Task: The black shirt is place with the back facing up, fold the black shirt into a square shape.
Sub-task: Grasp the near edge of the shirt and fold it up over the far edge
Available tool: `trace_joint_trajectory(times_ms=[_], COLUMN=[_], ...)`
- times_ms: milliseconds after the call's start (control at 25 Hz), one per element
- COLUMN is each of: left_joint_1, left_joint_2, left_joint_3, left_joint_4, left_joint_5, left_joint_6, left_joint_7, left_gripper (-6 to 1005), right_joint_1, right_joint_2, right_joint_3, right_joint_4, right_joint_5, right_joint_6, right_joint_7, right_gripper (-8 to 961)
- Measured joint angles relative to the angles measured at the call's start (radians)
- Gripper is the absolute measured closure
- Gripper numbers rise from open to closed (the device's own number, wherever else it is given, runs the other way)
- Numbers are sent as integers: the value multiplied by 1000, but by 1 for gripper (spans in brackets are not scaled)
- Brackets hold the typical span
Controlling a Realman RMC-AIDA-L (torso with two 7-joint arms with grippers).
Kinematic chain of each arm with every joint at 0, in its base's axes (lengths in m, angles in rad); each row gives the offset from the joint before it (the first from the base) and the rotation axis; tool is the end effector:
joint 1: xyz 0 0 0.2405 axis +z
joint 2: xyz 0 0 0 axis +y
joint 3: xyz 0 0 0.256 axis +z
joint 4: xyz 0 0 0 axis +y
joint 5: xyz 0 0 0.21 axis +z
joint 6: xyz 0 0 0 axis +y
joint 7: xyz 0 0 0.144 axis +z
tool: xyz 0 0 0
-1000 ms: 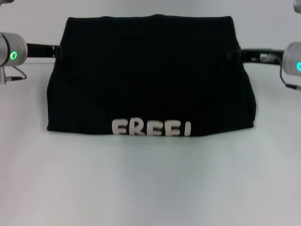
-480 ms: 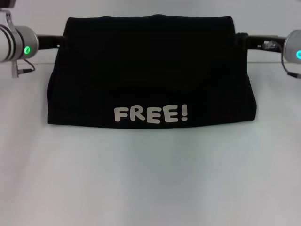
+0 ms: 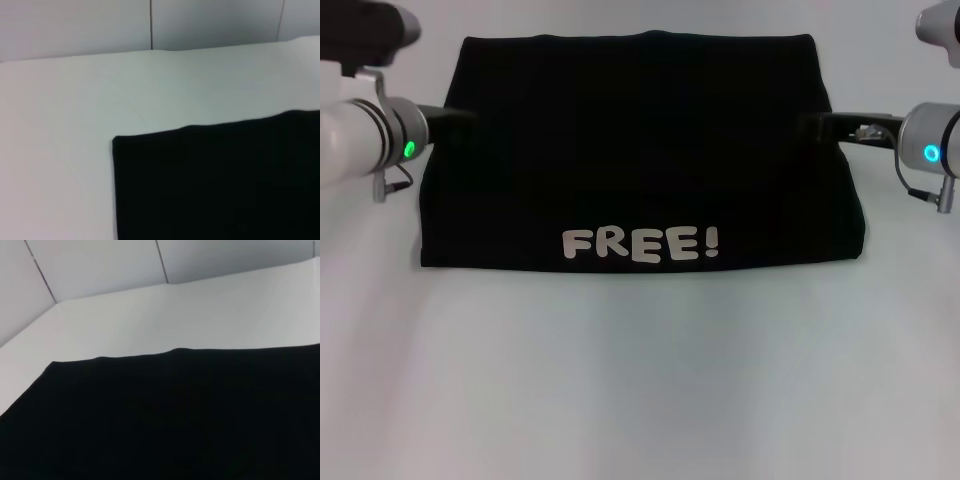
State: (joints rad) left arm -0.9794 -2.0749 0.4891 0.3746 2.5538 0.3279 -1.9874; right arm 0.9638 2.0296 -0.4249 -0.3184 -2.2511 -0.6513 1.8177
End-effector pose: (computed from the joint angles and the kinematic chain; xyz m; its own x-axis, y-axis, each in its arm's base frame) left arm -0.2533 0.4944 0.0139 0.6841 0.5379 0.4927 0.6604 -0.1699 -0.7314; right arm 0.2341 0.4813 -0.0017 0.5547 -0.5690 -0.6071 -0.8300 -0.3277 -0.4513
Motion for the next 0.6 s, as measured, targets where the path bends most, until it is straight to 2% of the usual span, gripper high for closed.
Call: trace_joint_trajectory(times_ms=[200, 440, 600], left_joint_1=[-3, 11, 46], left_joint_2=[2, 7, 0], left_joint_3=[-3, -6, -4], left_joint_4=[-8, 29, 111], left_joint_5=[-6, -13, -13], left_joint_6=[-1, 13, 111], left_joint_7=[1, -67, -123], left_gripper=[830, 661, 496], right_joint_1=[-7, -13, -35], right_joint_2=[3, 4, -8], right_joint_3=[-3, 3, 0], right_joint_4=[-6, -41, -73], right_joint_5=[0, 3, 48], right_joint_6=[11, 10, -55], right_joint_7=[0, 0, 1], right_gripper=[728, 579, 479])
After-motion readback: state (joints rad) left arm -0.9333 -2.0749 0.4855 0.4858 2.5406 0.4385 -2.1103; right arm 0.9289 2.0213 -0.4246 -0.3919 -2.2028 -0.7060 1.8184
